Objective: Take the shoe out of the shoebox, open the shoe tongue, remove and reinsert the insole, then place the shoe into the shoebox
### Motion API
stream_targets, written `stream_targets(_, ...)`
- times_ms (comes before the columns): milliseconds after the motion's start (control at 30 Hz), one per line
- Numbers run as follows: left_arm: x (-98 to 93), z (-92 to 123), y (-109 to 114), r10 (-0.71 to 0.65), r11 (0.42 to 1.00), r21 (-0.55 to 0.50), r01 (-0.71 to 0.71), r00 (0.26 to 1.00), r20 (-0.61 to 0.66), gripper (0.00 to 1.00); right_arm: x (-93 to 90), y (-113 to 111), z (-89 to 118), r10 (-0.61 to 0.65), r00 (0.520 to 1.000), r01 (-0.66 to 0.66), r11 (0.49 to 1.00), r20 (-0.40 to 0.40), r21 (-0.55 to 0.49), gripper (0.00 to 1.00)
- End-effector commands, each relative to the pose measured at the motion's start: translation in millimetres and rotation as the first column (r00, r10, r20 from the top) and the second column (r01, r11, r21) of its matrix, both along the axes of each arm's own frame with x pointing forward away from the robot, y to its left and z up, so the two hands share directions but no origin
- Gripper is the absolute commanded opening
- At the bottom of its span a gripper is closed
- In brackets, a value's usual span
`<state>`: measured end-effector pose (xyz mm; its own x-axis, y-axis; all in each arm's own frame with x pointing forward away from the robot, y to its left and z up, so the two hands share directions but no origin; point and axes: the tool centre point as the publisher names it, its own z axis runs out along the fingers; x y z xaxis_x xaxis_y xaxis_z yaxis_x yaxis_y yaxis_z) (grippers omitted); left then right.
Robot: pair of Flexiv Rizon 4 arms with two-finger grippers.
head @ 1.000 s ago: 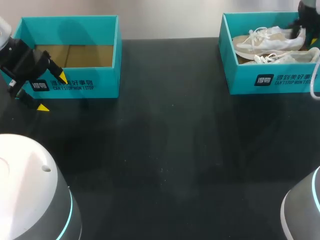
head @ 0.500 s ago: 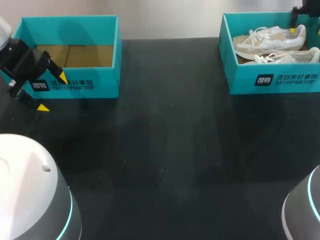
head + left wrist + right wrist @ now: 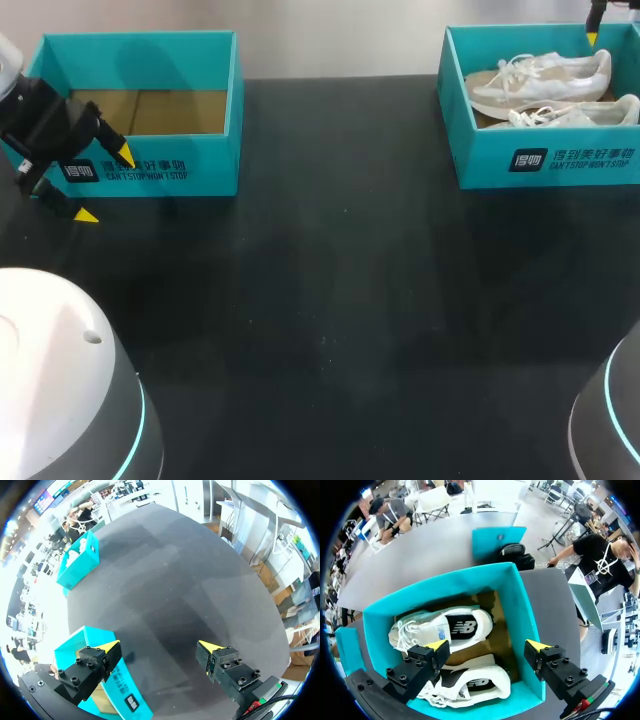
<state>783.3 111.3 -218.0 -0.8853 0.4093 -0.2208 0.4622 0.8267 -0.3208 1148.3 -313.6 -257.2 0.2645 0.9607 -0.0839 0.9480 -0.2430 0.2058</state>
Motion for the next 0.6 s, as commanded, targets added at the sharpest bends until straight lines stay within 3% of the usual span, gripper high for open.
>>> stream_targets(33, -0.6, 0, 0, 0.0, 1.0, 0.004, 0.0, 1.0, 0.001, 1.0, -41.6, 14, 37, 0.001, 0.997, 0.0, 1.0, 0.076, -0.013, 1.0)
stream_targets(333, -0.6, 0, 0, 0.0, 1.0, 0.004, 0.0, 1.0, 0.001, 1.0, -84.7, 27, 57, -0.028, 0.997, 0.028, 1.0, 0.072, 0.001, 1.0)
stream_targets(600, -0.6, 0, 0, 0.0, 1.0, 0.004, 0.0, 1.0, 0.001, 1.0, -118.1, 43, 57, -0.05, 0.998, 0.049, 0.999, 0.035, 0.014, 1.0)
